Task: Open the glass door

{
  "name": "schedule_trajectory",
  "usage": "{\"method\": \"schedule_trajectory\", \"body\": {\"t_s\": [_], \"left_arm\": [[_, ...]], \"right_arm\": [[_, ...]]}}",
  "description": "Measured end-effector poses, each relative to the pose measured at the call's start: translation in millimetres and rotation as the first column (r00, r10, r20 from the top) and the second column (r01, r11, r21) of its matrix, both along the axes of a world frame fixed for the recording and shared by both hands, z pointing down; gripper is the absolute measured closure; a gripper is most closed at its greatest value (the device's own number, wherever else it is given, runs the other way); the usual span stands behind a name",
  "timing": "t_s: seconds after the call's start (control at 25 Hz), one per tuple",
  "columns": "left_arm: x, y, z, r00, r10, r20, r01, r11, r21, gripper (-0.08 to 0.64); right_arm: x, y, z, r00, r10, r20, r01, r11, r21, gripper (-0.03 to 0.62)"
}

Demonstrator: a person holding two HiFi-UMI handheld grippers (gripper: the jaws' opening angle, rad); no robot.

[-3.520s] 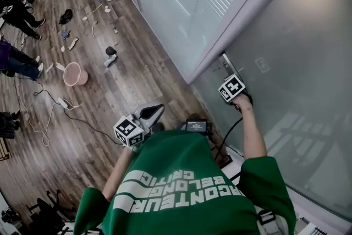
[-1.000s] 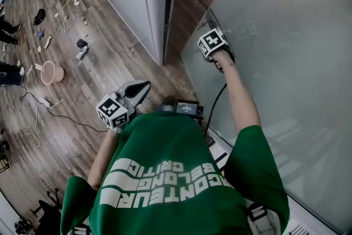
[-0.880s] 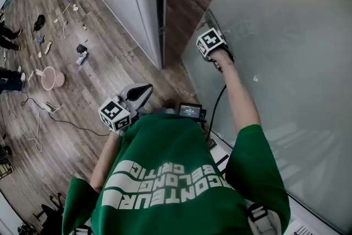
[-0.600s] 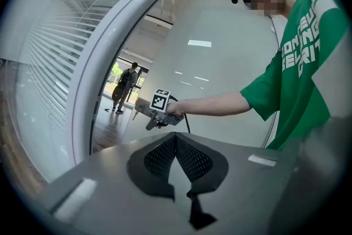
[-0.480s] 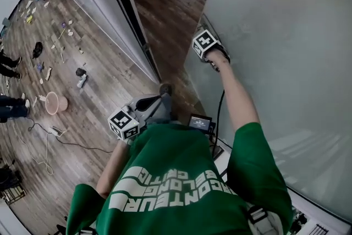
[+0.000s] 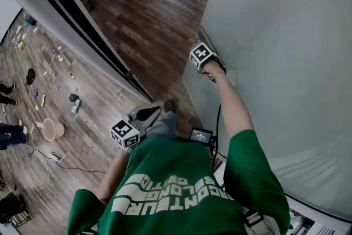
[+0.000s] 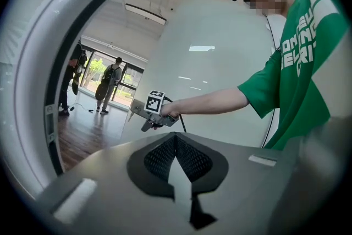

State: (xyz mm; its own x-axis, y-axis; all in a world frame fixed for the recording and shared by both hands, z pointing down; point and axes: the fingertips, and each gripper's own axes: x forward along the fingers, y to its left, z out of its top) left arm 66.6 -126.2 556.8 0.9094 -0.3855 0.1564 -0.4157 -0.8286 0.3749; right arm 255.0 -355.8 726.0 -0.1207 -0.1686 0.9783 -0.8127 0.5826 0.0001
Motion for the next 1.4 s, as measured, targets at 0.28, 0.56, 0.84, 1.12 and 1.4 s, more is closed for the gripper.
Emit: {"method": "schedule_trajectory", "body": {"t_s": [0.28,0.56,0.84,1.12,1.4], "left_arm": [[38.8,-37.8,3.1,0.996,0.084,-0.031,-0.084,0.996,0.001,0.551],[72.6,-81.2,1.3,0.985,0.163,-0.058,-0.163,0.987,-0.007,0.551],[107.0,-129.1,7.7,0.975,0.203,-0.085,-0.205,0.978,-0.021,0.551],[131.6,-170.5,7.6,0.968,0.228,-0.107,-0.232,0.972,-0.022,0.551],[151.4,-178.5,13.0,0.955,0.28,-0.097,-0.284,0.959,-0.024,0.551]], "right_arm": [[49.3,-21.4,1.3,0.998,0.068,-0.004,-0.068,0.998,0.008,0.601],[96.8,-28.9,1.0,0.99,0.142,-0.006,-0.142,0.99,0.004,0.6],[155.0,-36.0,5.5,0.977,0.215,-0.008,-0.215,0.977,0.003,0.601],[204.7,-42.7,5.1,0.958,0.287,-0.007,-0.287,0.958,0.001,0.601],[259.1,-45.0,5.6,0.936,0.352,-0.003,-0.352,0.936,0.015,0.601]]}}
